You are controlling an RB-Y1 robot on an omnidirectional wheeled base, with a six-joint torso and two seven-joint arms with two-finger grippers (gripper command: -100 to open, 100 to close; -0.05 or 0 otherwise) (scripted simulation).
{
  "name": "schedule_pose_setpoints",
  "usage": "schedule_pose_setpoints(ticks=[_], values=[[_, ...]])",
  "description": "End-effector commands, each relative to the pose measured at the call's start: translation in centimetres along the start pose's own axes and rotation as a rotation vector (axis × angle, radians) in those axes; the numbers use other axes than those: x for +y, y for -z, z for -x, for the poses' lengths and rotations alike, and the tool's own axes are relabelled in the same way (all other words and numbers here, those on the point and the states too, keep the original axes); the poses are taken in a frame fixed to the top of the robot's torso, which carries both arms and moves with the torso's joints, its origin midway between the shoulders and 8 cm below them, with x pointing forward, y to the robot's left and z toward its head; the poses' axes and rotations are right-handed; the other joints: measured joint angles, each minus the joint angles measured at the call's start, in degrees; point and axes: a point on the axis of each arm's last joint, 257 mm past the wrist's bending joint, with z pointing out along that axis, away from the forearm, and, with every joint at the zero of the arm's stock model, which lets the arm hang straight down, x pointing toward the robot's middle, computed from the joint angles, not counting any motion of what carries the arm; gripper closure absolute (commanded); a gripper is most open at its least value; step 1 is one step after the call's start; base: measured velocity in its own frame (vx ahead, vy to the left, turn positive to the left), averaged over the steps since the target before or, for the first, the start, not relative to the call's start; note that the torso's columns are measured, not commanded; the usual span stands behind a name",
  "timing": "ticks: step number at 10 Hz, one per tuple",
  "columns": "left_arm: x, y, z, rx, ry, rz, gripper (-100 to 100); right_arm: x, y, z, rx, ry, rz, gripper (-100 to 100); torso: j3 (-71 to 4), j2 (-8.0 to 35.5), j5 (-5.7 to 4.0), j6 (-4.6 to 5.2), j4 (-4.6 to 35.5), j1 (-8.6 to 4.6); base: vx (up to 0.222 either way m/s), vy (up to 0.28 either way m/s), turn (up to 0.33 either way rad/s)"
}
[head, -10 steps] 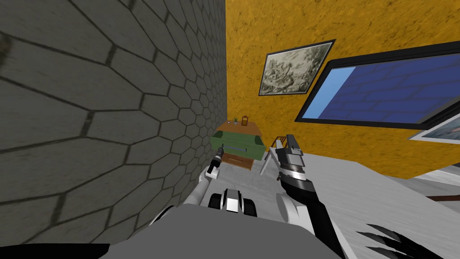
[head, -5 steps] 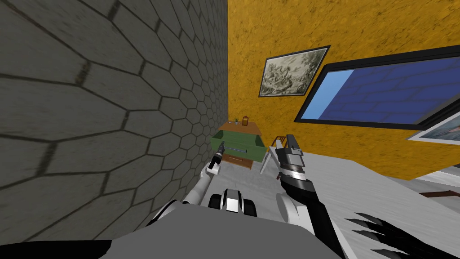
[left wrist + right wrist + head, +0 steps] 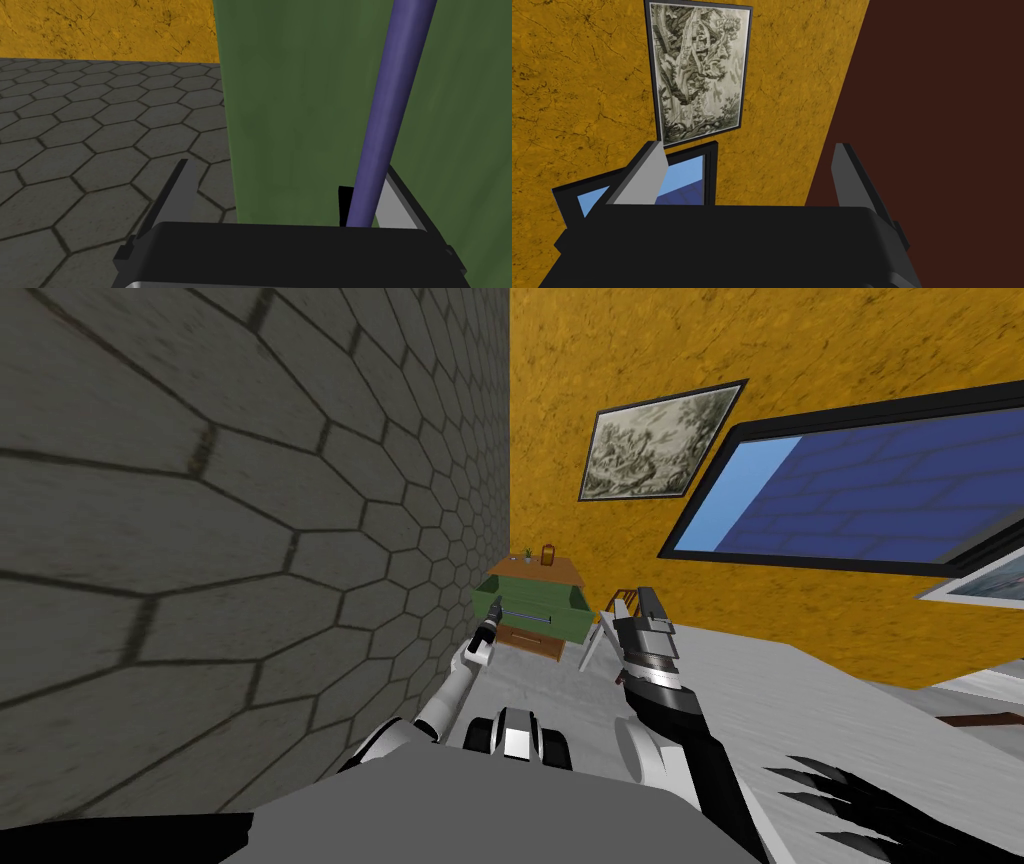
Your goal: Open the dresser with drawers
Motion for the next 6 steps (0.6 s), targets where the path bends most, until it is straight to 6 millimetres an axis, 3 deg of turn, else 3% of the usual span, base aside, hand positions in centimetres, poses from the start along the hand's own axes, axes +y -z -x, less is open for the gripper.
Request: schedule_pose_setpoints(ticks=[1, 6], values=[[0.13, -0.01, 0.00, 0.000, 0.000, 0.005, 0, 0.00, 0.00, 0.00, 0.000, 0.000, 0.000, 0, 0.0, 0.0, 0.01, 0.00, -0.1, -0.01, 0.000, 0.000, 0.000], [0.60, 0.17, 0.05, -0.001, 0.001, 0.015, 0, 0.00, 0.00, 0.00, 0.000, 0.000, 0.000, 0, -0.1, -0.2, 0.05, 0.04, -0.2, 0.02, 0.000, 0.000, 0.000]])
